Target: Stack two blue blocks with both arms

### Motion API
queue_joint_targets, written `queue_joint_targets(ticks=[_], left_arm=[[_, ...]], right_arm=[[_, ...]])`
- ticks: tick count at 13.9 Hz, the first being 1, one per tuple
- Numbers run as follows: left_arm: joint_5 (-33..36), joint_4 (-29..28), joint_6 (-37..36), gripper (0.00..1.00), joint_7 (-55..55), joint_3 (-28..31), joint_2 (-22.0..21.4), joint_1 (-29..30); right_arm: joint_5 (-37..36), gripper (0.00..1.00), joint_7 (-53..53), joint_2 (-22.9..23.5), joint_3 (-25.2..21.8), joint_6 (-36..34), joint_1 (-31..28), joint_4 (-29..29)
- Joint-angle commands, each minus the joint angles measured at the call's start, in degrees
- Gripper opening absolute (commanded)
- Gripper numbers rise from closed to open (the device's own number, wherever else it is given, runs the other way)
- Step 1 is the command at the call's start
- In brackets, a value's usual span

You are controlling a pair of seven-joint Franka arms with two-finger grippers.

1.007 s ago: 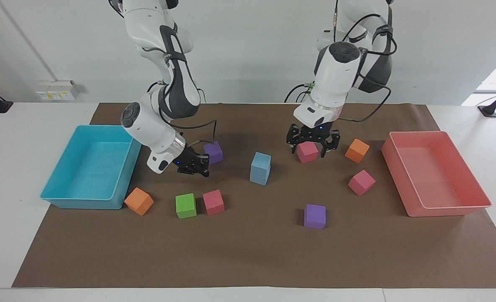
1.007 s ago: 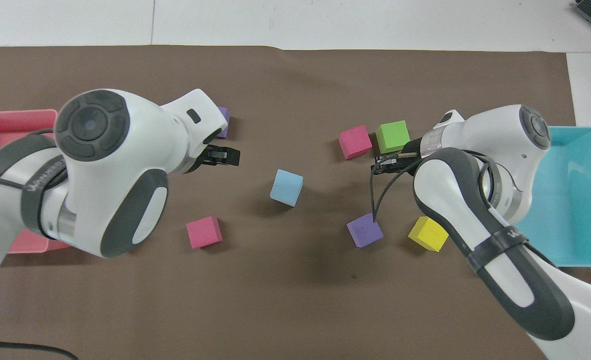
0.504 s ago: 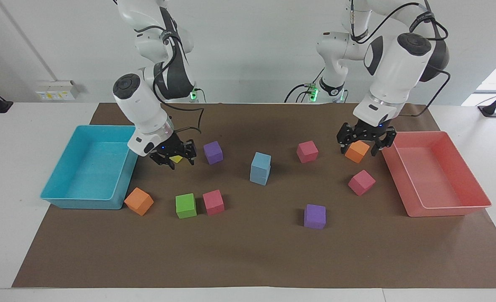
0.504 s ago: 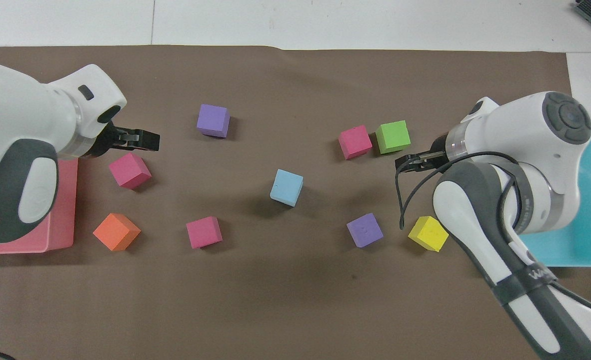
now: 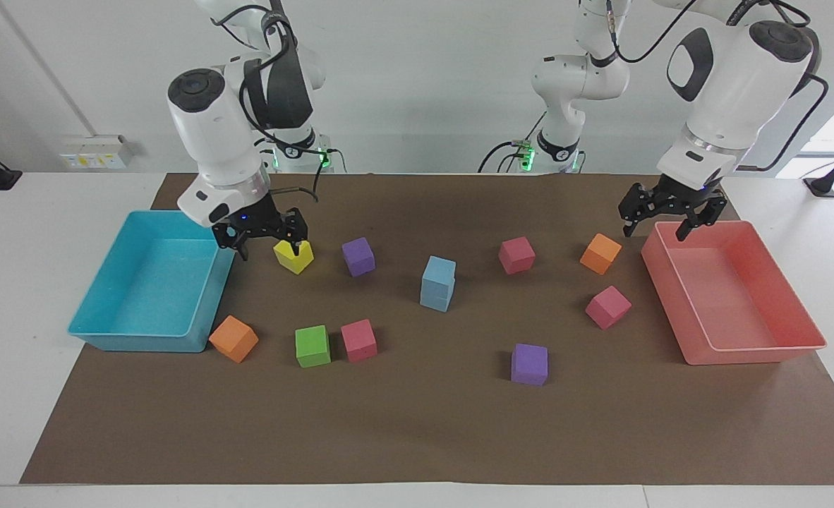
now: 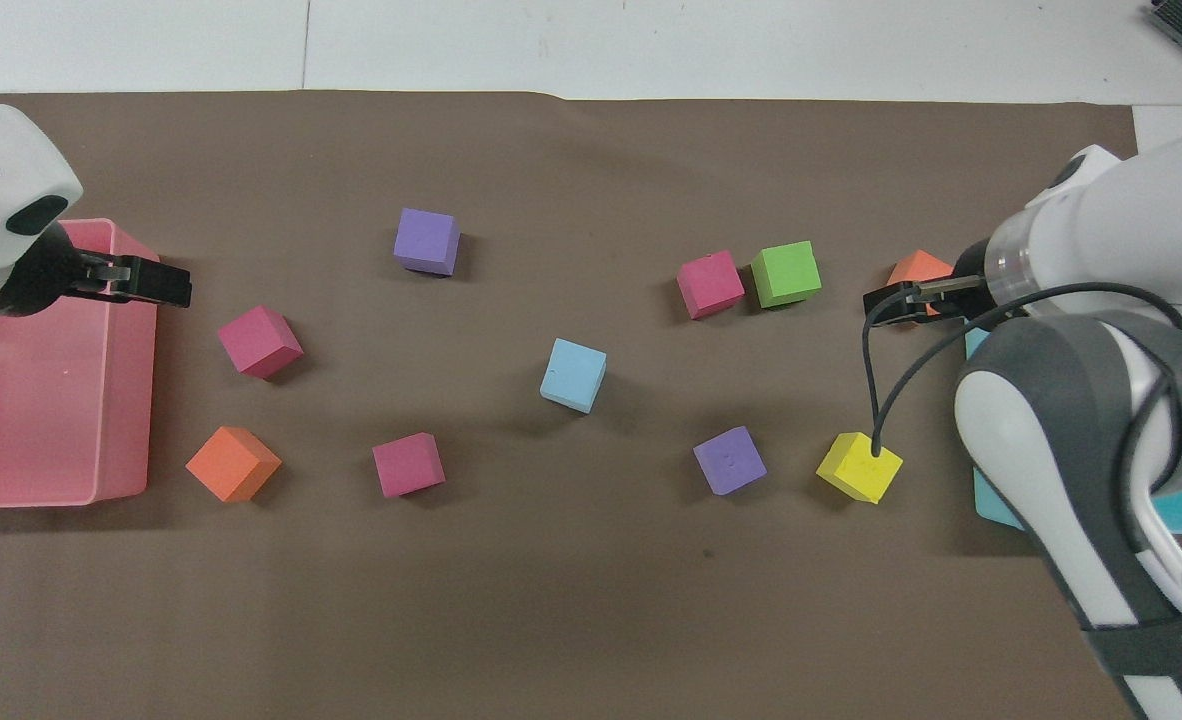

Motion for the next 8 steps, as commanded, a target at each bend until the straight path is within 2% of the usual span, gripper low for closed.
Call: queue_joint_targets(ticks=[1, 4, 8], left_arm=[[-0.77, 4.28, -5.05, 1.0, 0.84, -0.58, 0.51, 1.28], [-0.77, 4.03, -10.24, 1.0, 0.14, -0.58, -2.03, 1.81], [-0.77, 3.94, -10.78, 1.0, 0.14, -0.67, -2.48, 1.81]], right_arm=[[-1.3, 1.0, 1.21, -2.95, 0.47, -3.67, -2.95, 1.41], [-1.21, 1.0, 3.4, -3.05, 0.46, -9.38, -4.53, 6.15], [-0.95, 1.0, 4.37, -3.13, 0.38, -16.23, -5.68, 11.08]])
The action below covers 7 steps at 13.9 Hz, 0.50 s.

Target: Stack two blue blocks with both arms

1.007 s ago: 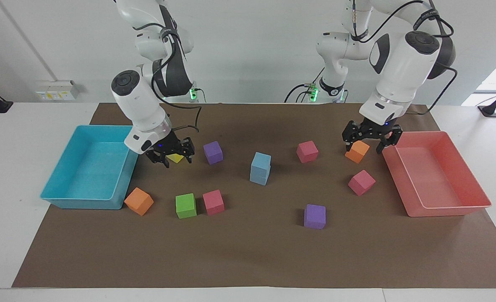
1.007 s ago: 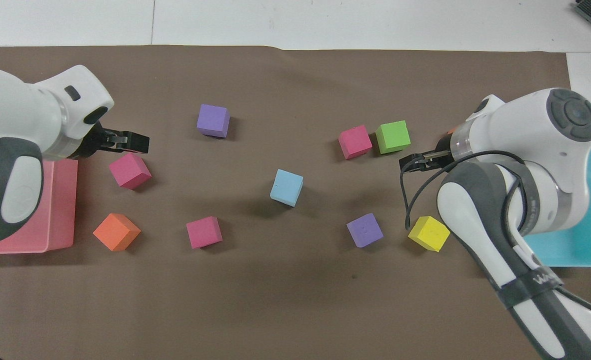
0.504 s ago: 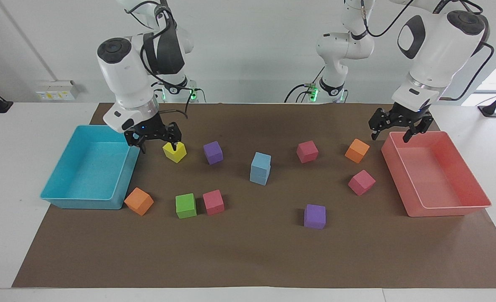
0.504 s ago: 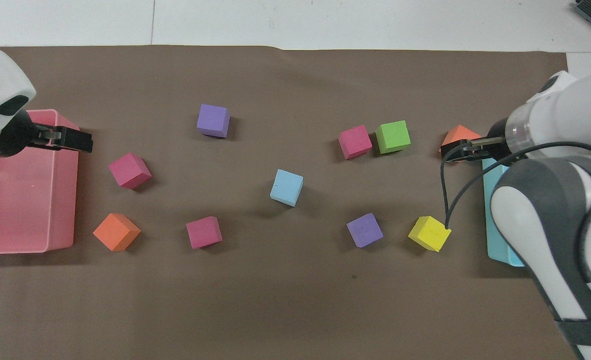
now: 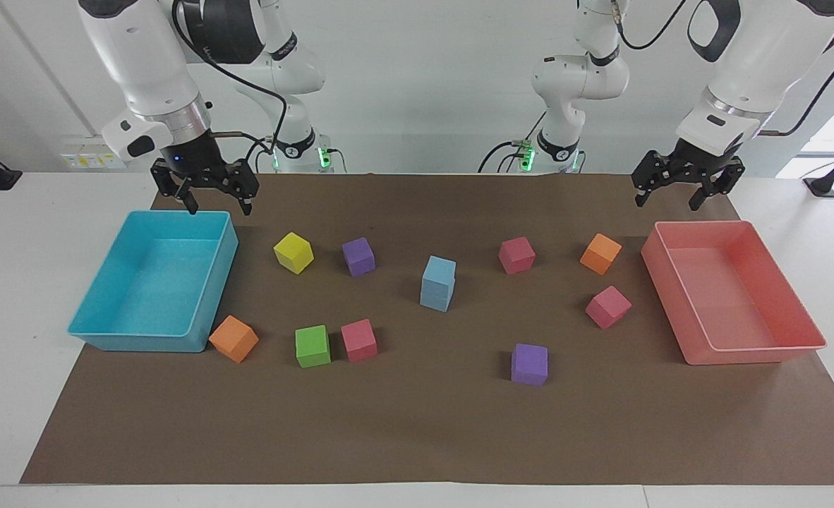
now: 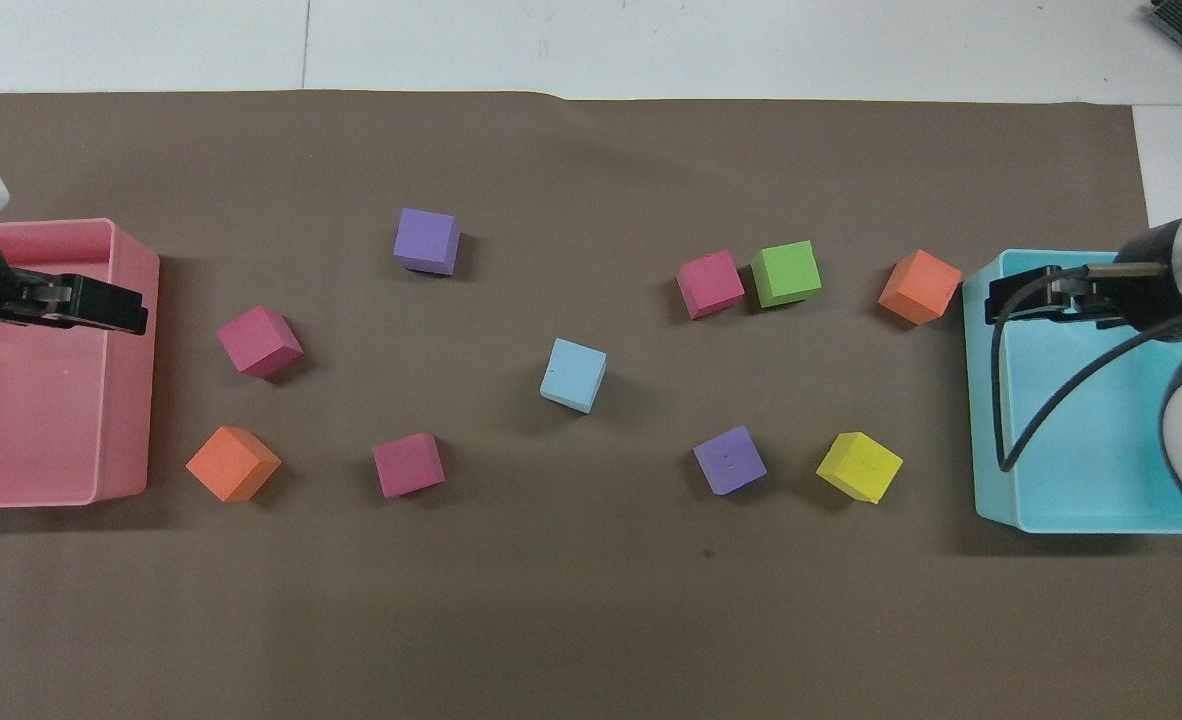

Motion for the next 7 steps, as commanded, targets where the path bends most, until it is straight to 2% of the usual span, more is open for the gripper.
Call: queue_joint_targets(ticks=[1, 7], left_arm=[[-0.76, 0.18, -1.33, 1.0, 0.06, -0.65, -0.48, 1.3], [-0.76, 0.62, -1.33, 1.0, 0.14, -0.65, -0.13, 1.3]], right_arm=[[-0.86, 1.0, 1.22, 0.35, 0.17, -4.73, -1.54, 3.2], [-0.15, 1.0, 0.52, -3.51, -3.69, -8.7, -3.21, 1.99]])
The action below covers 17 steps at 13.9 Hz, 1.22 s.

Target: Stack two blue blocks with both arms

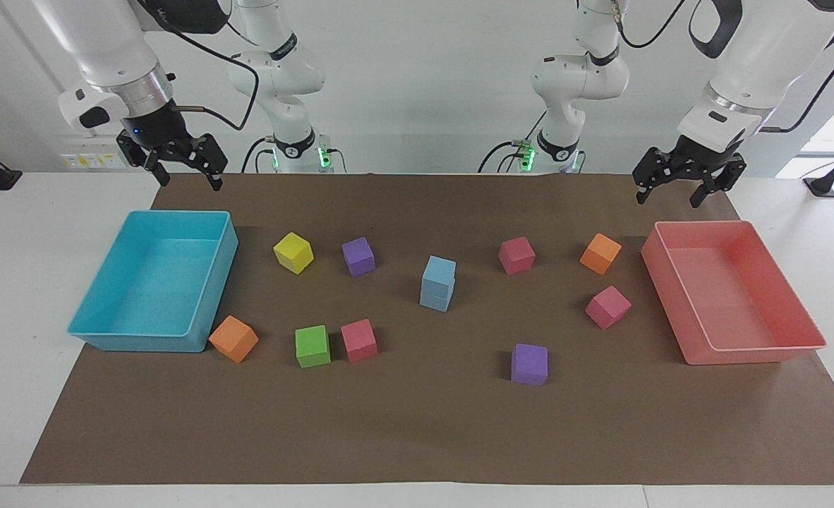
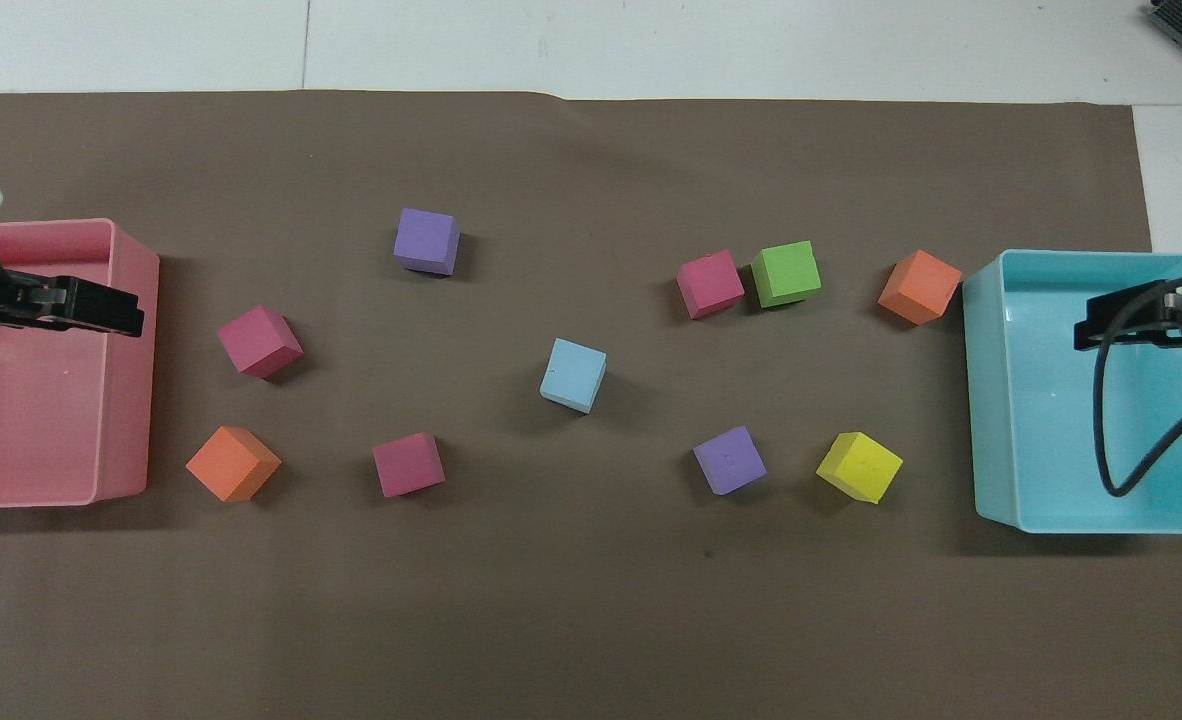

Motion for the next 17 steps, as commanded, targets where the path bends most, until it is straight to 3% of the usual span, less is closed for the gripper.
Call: queue_joint_targets(ticks=[1, 7, 11, 17], left_arm=[[-1.36, 0.89, -1.7, 1.0, 0.09, -0.56, 0.34, 1.03], [-1.1, 6.16, -5.74, 1.0, 0.09, -0.56, 3.33, 1.21], [-0.75, 6.6, -5.84, 1.0, 0.09, -0.65, 3.6, 1.47], [-0.93, 5.9, -4.43, 1.0, 0.18, -0.73, 3.16, 0.86]], right_arm=[[-0.16, 1.0, 0.1, -2.54, -1.07, -0.8, -1.0, -2.15], [-1.74, 1.0, -2.01, -0.87, -1.77, -1.07, 1.47, 0.47], [-2.7, 1.0, -3.06, -1.05, -1.25, -4.76, 1.38, 2.3], [-2.71, 1.0, -3.42, -1.49, -1.42, -2.57, 1.29, 2.05]])
